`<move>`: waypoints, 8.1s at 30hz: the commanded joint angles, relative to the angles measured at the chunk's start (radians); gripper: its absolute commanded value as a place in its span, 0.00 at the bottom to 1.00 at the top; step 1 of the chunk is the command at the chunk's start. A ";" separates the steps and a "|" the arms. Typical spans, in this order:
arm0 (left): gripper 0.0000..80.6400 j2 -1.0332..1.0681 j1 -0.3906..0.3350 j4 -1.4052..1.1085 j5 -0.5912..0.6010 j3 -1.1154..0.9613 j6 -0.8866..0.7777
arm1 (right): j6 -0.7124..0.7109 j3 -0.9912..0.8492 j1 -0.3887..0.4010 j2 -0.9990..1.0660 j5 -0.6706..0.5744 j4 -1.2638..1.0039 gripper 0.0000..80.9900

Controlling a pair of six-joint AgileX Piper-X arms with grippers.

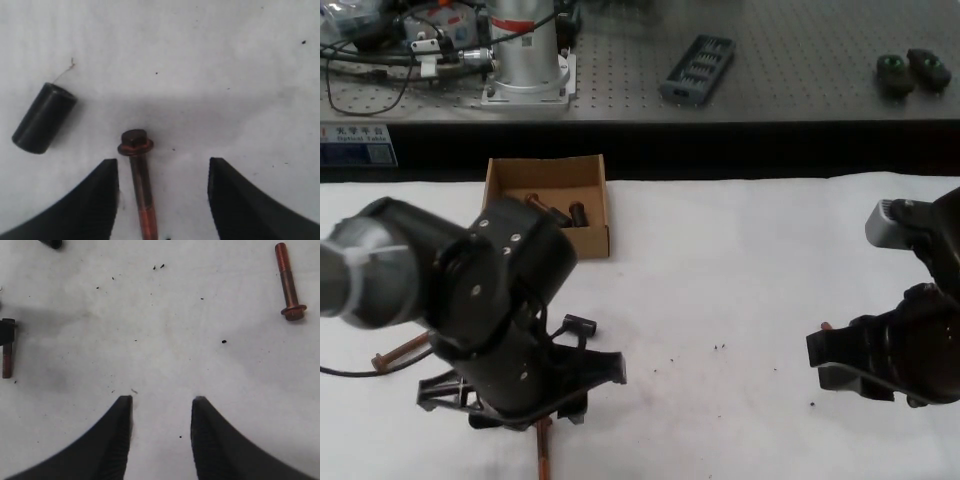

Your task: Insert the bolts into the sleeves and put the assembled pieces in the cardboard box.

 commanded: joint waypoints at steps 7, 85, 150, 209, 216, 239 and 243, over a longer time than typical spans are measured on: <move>0.50 0.030 -0.004 0.079 -0.048 -0.014 0.010 | 0.002 0.000 0.000 -0.008 -0.002 -0.010 0.36; 0.01 -1.061 0.081 -0.275 0.029 0.360 -0.019 | -1.015 -0.954 0.139 1.036 -0.013 0.180 0.38; 0.01 -1.008 0.081 -0.548 0.178 0.360 -0.093 | -0.693 -0.642 0.032 0.662 -0.408 -0.098 0.05; 0.01 -0.196 0.081 -1.277 0.407 0.214 -0.051 | -0.197 0.160 -0.058 0.414 -0.733 -1.275 0.05; 0.01 -0.196 0.081 -1.263 0.491 0.214 0.030 | -0.186 0.157 -0.058 0.426 -0.772 -1.283 0.05; 0.01 -0.196 0.109 -1.215 0.496 0.214 0.148 | -0.144 0.144 -0.058 0.456 -0.769 -1.343 0.05; 0.01 -0.196 0.109 -1.198 0.496 0.214 0.167 | -0.144 0.114 -0.058 0.477 -0.769 -1.343 0.05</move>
